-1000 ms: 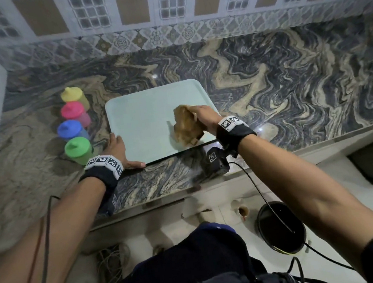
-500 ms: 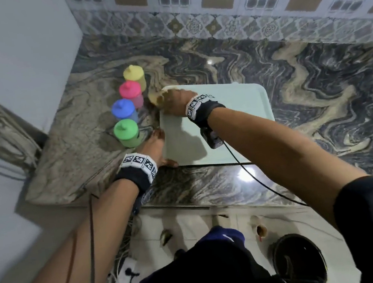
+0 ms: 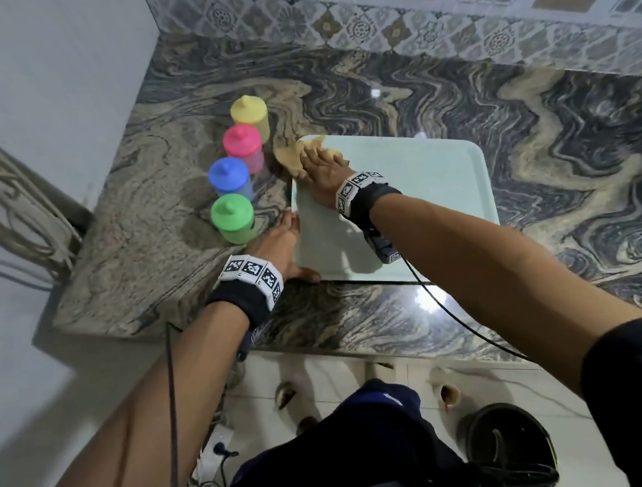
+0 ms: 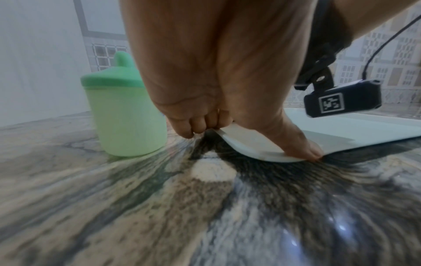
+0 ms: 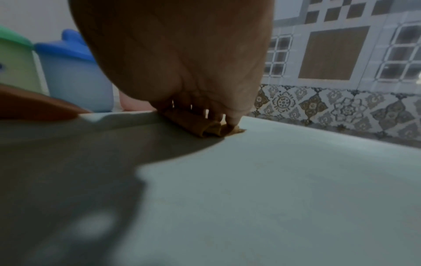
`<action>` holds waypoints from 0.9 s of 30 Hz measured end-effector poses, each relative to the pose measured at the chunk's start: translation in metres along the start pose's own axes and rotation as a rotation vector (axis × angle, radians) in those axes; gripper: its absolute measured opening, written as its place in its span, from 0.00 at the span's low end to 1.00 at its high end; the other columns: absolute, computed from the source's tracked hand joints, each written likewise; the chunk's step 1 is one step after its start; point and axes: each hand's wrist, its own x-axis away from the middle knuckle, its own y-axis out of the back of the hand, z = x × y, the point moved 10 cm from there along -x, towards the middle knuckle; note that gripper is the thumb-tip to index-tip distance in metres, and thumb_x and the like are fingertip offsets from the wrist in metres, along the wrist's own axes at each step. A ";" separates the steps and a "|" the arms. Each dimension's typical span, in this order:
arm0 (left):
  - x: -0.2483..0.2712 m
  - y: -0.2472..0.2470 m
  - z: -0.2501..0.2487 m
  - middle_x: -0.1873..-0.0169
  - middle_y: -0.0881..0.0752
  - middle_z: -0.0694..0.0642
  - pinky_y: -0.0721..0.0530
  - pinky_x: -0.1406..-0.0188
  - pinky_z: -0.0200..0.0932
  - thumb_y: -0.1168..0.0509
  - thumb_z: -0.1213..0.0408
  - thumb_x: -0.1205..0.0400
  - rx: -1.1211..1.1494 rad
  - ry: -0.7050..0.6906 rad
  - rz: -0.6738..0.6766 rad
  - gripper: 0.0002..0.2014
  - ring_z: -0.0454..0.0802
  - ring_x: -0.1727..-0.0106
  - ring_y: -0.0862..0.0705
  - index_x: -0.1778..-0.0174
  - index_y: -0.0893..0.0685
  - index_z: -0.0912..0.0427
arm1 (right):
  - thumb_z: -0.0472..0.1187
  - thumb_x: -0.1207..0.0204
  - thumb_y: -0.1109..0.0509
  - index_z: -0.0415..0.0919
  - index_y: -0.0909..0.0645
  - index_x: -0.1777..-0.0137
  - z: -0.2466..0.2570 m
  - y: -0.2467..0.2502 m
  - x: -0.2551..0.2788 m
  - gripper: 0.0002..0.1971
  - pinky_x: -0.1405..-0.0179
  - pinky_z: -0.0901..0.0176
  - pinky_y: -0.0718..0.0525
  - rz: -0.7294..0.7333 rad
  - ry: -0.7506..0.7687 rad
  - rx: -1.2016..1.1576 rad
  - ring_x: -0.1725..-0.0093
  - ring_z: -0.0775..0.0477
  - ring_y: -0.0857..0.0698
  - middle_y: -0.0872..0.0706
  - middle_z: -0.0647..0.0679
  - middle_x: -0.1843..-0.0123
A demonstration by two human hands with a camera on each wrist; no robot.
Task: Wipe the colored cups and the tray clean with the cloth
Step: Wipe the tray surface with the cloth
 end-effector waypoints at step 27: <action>-0.011 -0.011 0.018 0.23 0.34 0.59 0.21 0.34 0.58 0.19 0.45 0.35 -0.118 0.009 -0.112 0.47 0.67 0.33 0.22 0.24 0.30 0.60 | 0.40 0.10 0.45 0.27 0.19 0.31 0.070 -0.038 0.135 0.20 0.23 0.41 0.32 -0.008 0.364 0.111 0.24 0.33 0.26 0.24 0.33 0.23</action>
